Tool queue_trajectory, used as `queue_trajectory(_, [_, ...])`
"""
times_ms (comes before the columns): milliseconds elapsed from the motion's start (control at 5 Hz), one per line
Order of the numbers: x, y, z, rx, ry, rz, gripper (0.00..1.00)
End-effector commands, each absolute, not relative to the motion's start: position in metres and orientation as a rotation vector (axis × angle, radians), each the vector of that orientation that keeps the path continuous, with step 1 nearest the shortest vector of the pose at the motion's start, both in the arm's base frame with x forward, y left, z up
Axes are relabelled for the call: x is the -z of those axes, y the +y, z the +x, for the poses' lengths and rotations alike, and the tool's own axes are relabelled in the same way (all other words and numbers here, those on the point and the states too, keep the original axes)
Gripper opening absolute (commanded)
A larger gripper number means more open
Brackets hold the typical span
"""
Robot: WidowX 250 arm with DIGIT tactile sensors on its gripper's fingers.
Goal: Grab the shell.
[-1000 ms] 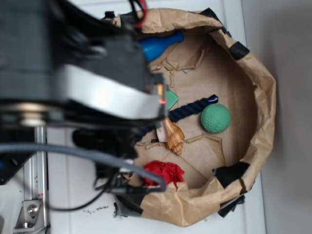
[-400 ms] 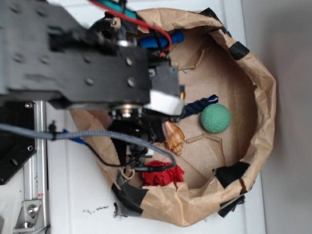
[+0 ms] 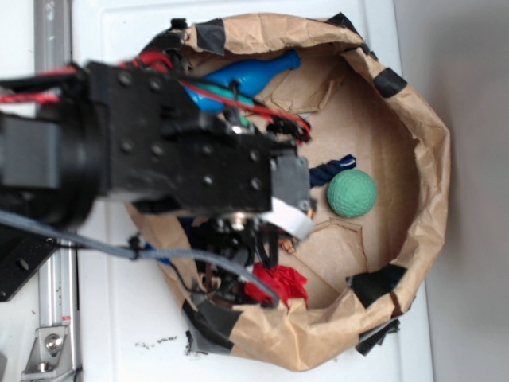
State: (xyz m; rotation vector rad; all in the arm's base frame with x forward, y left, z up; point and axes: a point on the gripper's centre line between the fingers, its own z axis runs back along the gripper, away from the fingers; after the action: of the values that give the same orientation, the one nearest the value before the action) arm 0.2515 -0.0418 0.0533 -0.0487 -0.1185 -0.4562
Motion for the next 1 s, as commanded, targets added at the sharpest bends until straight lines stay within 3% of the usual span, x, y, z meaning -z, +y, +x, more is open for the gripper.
queue_trajectory(0, [-0.044,-0.076,0.259,0.674,-0.16,0.014,1.0])
queue_trajectory(400, [-0.035,-0.05,0.268,0.677,-0.147,0.056,1.0])
queue_trajectory(600, [-0.033,-0.043,0.273,0.637,-0.142,0.068,0.87])
queue_trajectory(800, [-0.033,-0.041,0.276,0.586,-0.148,0.067,0.0])
